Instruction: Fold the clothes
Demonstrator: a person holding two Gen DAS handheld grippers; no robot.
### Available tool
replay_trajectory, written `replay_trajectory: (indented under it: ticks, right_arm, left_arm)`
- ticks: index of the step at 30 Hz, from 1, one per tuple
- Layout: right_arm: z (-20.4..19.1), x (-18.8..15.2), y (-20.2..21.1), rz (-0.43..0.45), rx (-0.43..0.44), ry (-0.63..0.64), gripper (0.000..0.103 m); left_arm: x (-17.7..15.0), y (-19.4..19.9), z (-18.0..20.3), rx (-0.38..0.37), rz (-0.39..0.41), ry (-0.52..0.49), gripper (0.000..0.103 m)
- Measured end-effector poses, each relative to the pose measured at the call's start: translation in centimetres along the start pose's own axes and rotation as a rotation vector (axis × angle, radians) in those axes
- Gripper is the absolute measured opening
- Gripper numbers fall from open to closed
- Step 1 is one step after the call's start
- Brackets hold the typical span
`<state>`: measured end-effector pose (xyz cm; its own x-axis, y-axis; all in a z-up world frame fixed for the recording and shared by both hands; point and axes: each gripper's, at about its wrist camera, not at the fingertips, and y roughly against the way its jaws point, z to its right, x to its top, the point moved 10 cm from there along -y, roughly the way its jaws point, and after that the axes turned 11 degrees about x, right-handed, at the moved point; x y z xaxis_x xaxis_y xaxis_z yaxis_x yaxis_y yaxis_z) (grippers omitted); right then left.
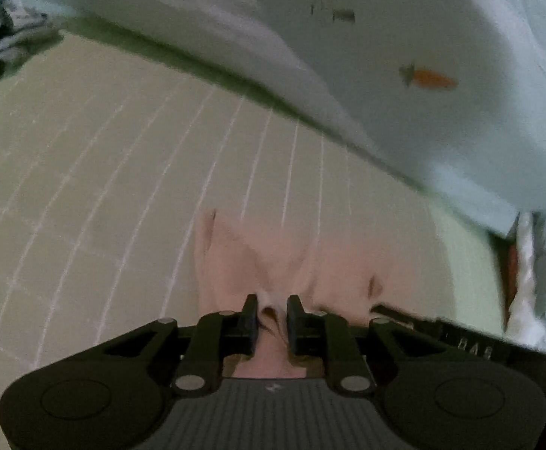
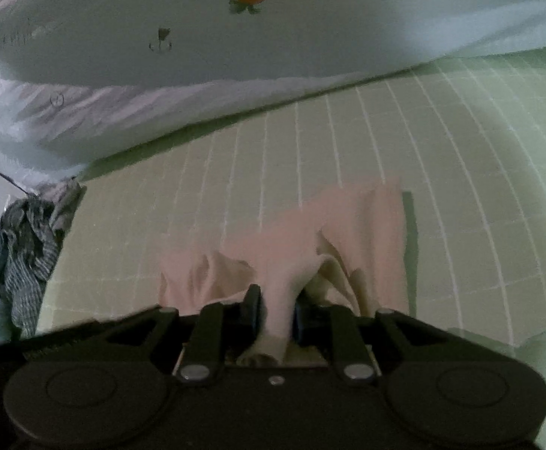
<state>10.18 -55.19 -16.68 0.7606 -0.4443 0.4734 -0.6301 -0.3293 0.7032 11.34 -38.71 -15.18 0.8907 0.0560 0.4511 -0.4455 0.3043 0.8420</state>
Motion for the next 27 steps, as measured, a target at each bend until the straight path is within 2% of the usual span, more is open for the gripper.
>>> replay_trajectory:
  ticks: [2, 3, 4, 7, 10, 13, 16, 19, 25, 26, 27]
  right_arm:
    - [-0.3, 1.7, 1.4, 0.077, -0.001, 0.013, 0.037]
    - [-0.4, 2.6, 2.1, 0.118, -0.003, 0.018, 0.047]
    - [-0.4, 3.3, 2.8, 0.149, -0.003, 0.018, 0.051]
    - [0.1, 5.0, 4.7, 0.216, -0.005, 0.012, 0.055]
    - [1.2, 4.5, 5.5, 0.223, -0.04, 0.017, 0.062]
    - [2.0, 2.3, 5.9, 0.213, -0.044, -0.018, 0.073]
    - [2.4, 0.2, 5.3, 0.174, -0.038, -0.03, 0.073]
    - [2.4, -1.0, 4.0, 0.123, -0.063, 0.011, 0.073]
    - [2.6, -1.1, 0.7, 0.063, -0.128, 0.133, 0.072]
    - [3.1, -0.8, 0.5, 0.077, -0.144, 0.131, 0.07]
    - [3.6, -0.4, 0.4, 0.102, -0.165, 0.122, 0.057]
  left_arm:
    - [2.3, 1.4, -0.5, -0.013, 0.066, 0.032, 0.029]
    - [3.3, 2.2, -0.8, -0.017, 0.101, 0.045, 0.034]
    - [4.1, 2.8, -1.1, -0.011, 0.128, 0.054, 0.037]
    - [5.1, 4.3, -2.2, 0.023, 0.177, 0.061, 0.046]
    - [3.7, 4.5, -3.0, 0.056, 0.155, 0.08, 0.056]
    - [1.3, 3.9, -3.0, 0.069, 0.097, 0.083, 0.059]
    - [-1.3, 3.0, -2.8, 0.088, 0.03, 0.078, 0.062]
    - [-2.5, 1.8, -2.1, 0.102, -0.005, 0.04, 0.062]
    - [-4.4, -0.8, -0.8, 0.131, -0.062, -0.04, 0.063]
    - [-4.1, -1.0, -1.1, 0.151, -0.053, -0.04, 0.063]
    - [-3.8, -1.2, -1.5, 0.175, -0.041, -0.037, 0.063]
